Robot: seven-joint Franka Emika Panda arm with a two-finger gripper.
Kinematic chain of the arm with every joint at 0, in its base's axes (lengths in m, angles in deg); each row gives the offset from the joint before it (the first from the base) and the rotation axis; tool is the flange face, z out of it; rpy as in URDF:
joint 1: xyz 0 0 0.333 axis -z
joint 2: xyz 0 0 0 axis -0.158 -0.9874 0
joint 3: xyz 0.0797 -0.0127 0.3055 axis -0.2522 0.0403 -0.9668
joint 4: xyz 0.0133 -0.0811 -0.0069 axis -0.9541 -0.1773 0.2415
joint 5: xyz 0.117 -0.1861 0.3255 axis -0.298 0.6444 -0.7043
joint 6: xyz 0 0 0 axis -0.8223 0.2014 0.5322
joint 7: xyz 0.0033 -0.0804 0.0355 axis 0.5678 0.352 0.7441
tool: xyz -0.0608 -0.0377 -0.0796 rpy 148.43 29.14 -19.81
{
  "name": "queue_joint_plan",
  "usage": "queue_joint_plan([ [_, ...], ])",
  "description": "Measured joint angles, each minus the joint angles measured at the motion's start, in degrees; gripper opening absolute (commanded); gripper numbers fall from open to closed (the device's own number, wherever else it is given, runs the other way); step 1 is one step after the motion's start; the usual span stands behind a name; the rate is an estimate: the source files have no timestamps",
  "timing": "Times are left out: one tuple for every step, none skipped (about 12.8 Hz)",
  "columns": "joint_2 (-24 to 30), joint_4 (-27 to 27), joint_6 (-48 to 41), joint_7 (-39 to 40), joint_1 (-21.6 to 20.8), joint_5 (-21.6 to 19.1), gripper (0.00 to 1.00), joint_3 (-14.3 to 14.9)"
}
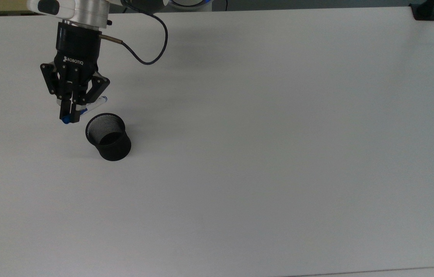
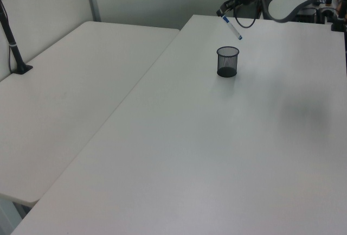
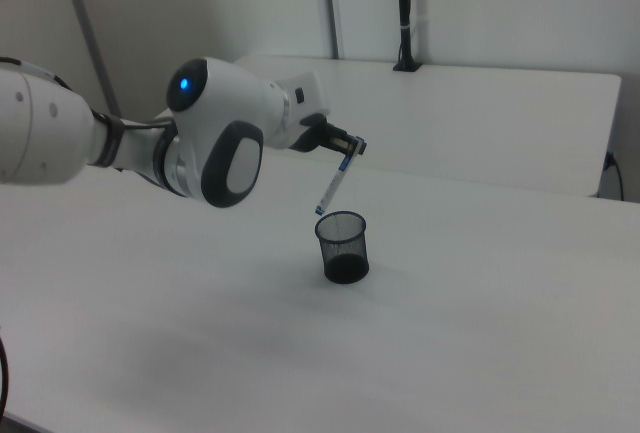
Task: Insert the marker
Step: 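Lift the marker and carry it over the black mesh cup, then lower the marker into the cup and open the gripper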
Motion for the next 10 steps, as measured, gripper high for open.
queue_joint_plan([
  [-1.5, -0.45, 3.39, 0.0, 0.1, 0.0, 0.0, 0.0],
  [-2.96, -0.52, 5.55, 0.0, 0.21, 0.0, 0.0, 0.0],
  [-3.85, -0.51, 6.57, 0.0, 0.28, 0.0, 0.0, 0.0],
  [-4.58, -0.42, 7.37, 0.0, 0.31, 0.0, 0.0, 0.0],
  [-5.03, -0.36, 7.53, 0.0, 0.31, 0.0, 0.0, -0.01],
  [-5.67, -0.3, 8.45, 0.02, 0.31, 0.0, 0.0, -0.01],
  [-6.71, -0.25, 10.06, 0.03, 0.31, 0.0, 0.01, -0.01],
  [-7.79, -0.2, 11.28, 0.03, 0.31, 0.0, 0.05, -0.02],
  [-8.64, -0.09, 11.89, 0.04, 0.31, 0.0, 0.28, -0.06],
  [-9.1, 0.08, 11.98, 0.06, 0.3, 0.0, 0.5, -0.08],
])
